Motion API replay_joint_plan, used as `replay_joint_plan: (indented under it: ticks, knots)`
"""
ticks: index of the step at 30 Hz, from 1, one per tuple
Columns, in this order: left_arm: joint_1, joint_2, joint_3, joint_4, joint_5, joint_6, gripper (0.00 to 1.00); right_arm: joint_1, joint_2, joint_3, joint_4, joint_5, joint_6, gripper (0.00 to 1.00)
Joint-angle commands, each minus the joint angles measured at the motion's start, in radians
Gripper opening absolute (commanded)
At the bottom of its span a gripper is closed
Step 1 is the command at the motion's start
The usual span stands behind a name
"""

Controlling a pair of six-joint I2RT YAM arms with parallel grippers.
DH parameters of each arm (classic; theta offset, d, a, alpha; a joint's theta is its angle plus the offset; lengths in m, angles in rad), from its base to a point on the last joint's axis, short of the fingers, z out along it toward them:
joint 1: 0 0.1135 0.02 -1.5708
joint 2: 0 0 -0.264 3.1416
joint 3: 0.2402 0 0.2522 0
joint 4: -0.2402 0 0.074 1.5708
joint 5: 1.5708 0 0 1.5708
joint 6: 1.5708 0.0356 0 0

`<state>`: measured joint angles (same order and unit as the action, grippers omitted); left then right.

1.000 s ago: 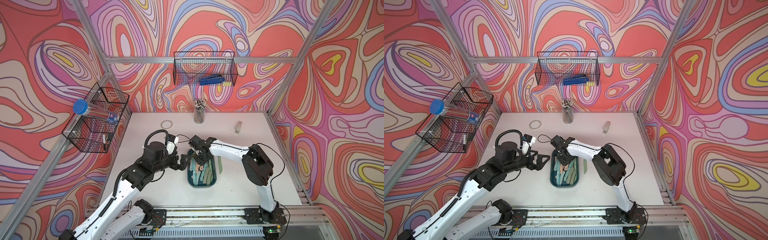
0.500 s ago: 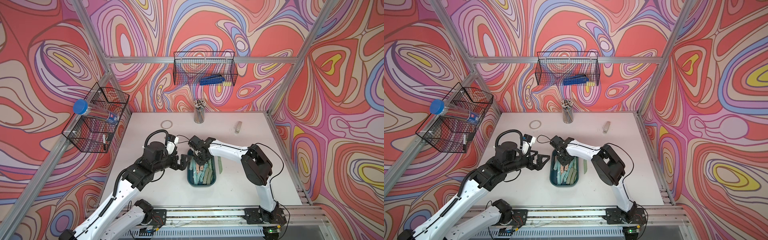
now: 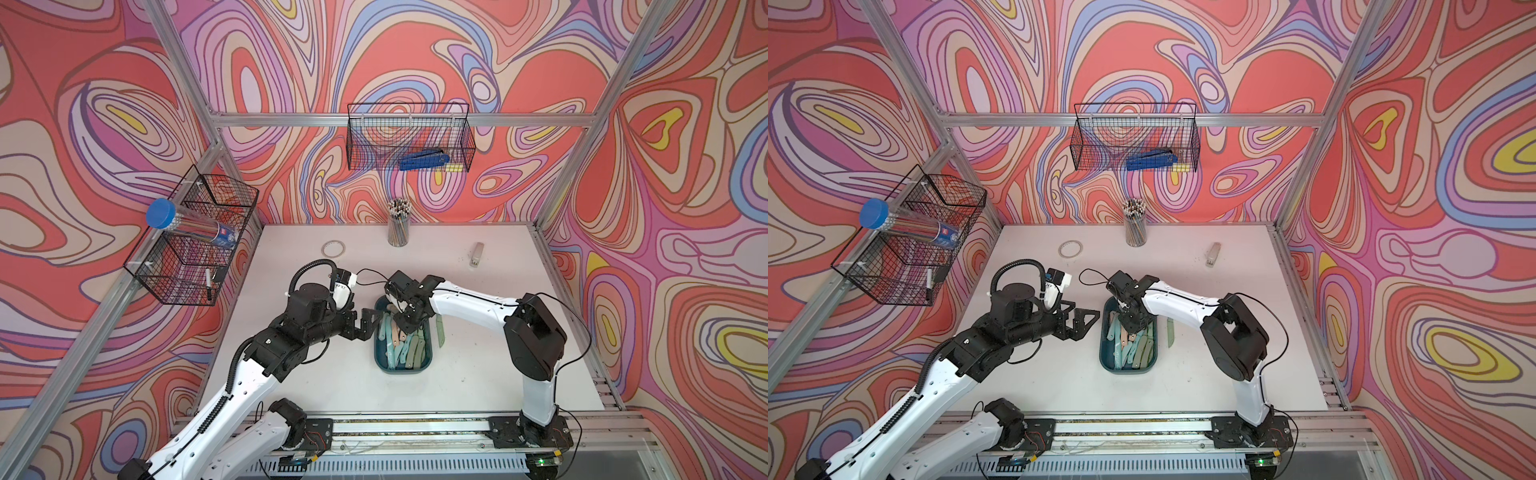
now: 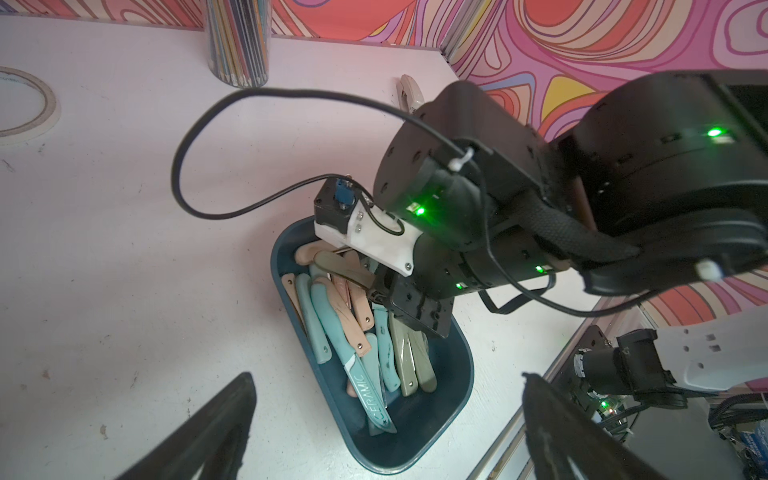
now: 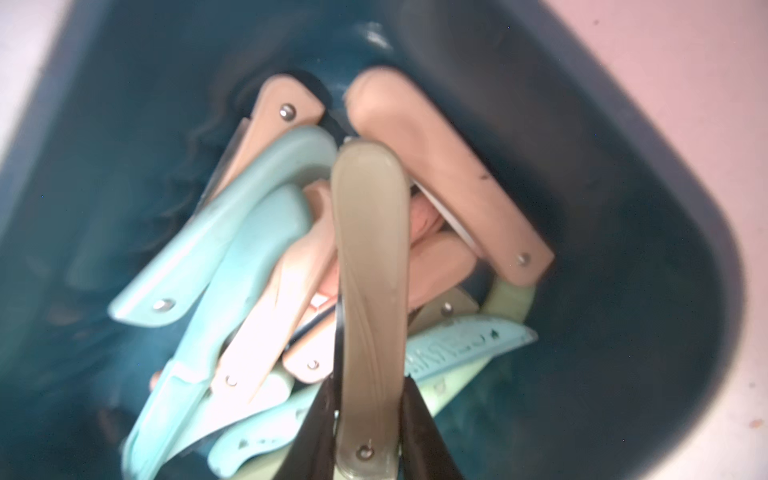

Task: Take the fruit knife out of the storage box
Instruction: Pick up the fruit knife from the storage box, then place the fruit knife at the center of the board.

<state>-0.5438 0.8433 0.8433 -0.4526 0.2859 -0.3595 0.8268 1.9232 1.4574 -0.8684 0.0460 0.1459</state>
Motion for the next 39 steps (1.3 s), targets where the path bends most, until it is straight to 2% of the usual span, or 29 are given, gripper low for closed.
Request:
replay_joint_plan:
  ticks: [1, 11, 21, 25, 39]
  knots:
    - [-0.004, 0.009, -0.004, -0.004, -0.020, 0.001, 1.00, 0.003, -0.048, -0.028, 0.006, -0.019, 0.034, 0.16]
    - [-0.004, 0.017, -0.003, -0.008, -0.008, 0.002, 1.00, -0.048, -0.185, -0.110, 0.052, 0.002, 0.149, 0.17]
    - [-0.004, 0.047, -0.001, -0.001, 0.010, 0.004, 1.00, -0.308, -0.383, -0.340, 0.152, -0.050, 0.249, 0.18]
    - [-0.004, 0.054, 0.001, 0.002, 0.013, 0.004, 1.00, -0.350, -0.362, -0.410, 0.201, -0.055, 0.248, 0.18]
    - [-0.004, 0.055, -0.001, 0.000, 0.008, 0.004, 1.00, -0.357, -0.209, -0.468, 0.285, -0.112, 0.257, 0.18]
